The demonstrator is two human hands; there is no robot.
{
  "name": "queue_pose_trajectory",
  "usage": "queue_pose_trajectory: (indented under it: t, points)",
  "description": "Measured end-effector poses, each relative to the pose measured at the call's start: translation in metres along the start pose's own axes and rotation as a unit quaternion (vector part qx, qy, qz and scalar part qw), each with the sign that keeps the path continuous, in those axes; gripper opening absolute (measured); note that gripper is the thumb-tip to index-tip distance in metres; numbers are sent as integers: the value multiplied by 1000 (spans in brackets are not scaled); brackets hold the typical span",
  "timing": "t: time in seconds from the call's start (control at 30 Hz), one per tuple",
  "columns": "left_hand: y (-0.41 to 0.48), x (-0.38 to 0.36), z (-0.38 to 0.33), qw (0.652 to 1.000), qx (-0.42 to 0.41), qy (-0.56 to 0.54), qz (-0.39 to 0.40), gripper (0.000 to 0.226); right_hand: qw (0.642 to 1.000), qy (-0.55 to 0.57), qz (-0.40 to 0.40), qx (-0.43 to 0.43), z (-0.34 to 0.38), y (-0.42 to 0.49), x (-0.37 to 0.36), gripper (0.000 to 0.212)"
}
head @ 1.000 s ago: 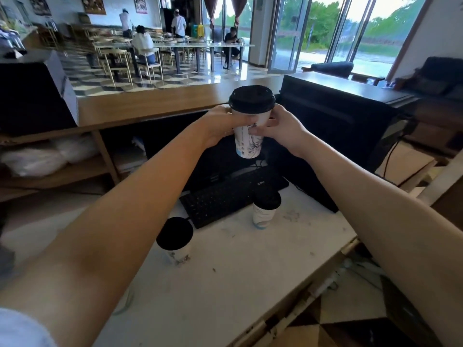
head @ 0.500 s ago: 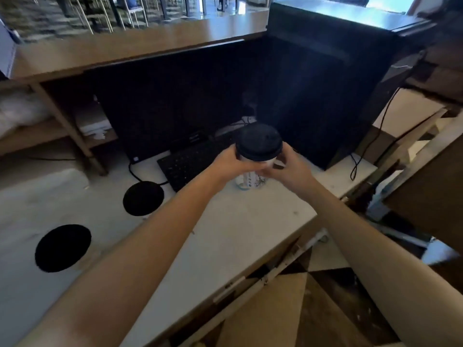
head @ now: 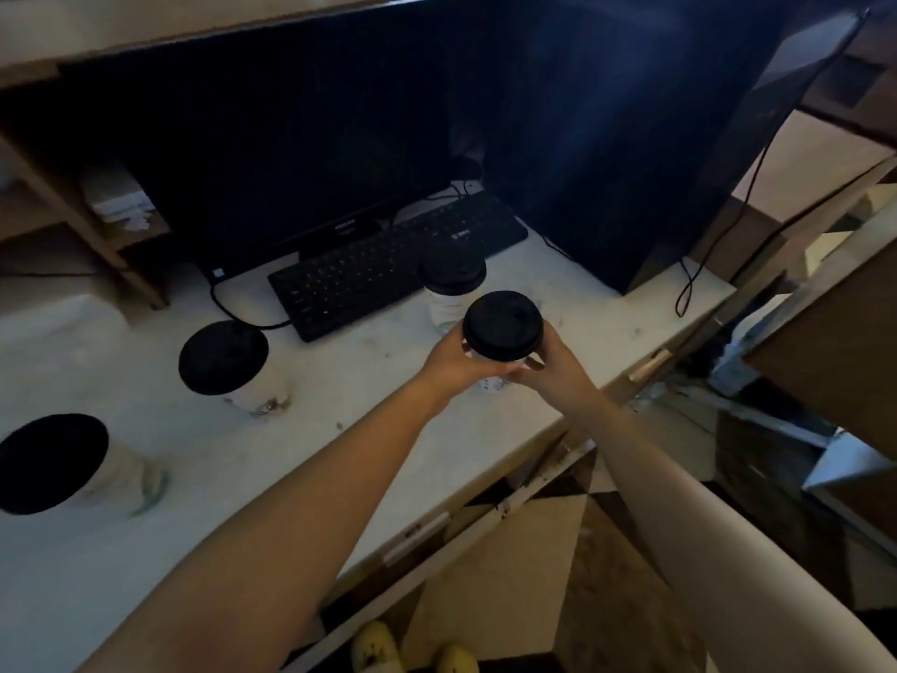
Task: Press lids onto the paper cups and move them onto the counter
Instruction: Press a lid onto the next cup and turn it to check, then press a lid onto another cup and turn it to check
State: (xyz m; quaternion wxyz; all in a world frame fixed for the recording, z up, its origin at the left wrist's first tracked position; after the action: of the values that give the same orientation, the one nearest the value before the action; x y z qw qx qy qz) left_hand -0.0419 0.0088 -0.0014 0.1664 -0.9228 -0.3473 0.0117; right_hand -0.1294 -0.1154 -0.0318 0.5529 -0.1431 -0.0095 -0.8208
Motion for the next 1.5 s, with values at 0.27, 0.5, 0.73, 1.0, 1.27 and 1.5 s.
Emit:
queue_pose_trajectory:
  t: [0.27, 0.5, 0.73, 1.0, 1.27, 1.5]
  points:
    - [9, -9, 9, 1000, -1, -12, -18, 78, 1000, 18, 10, -10, -11, 8, 5, 78]
    - [10, -9, 8, 1000, 4, 20, -19, 78, 999, 16, 26, -17, -15, 11, 10, 79]
    - [11, -3, 7, 998, 25, 59, -20, 84, 997, -41, 8, -67, -9, 15, 10, 78]
    - [-6, 26, 1, 985, 121, 119, 27, 74, 975, -105, -27, -195, 8, 4, 3, 79]
    - [-49, 70, -11, 961, 167, 205, 86, 57, 920, -272, 44, -279, 43, -27, -33, 72]
    - [-95, 127, -10, 934, 196, 266, 134, 55, 869, -378, 139, -287, 81, -36, -93, 33]
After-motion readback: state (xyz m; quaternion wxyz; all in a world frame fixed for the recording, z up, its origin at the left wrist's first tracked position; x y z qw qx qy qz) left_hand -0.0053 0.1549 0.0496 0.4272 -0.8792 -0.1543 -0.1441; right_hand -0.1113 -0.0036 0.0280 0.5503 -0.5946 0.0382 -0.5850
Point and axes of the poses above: each hand's wrist, its own y-axis towards the middle knuckle, its own x-axis out of the back of the hand, z = x × y, the point moved 1 cm from there along y, towards the middle knuckle, and after that the axes turned 3 degrees about z, right-handed, at the moved point
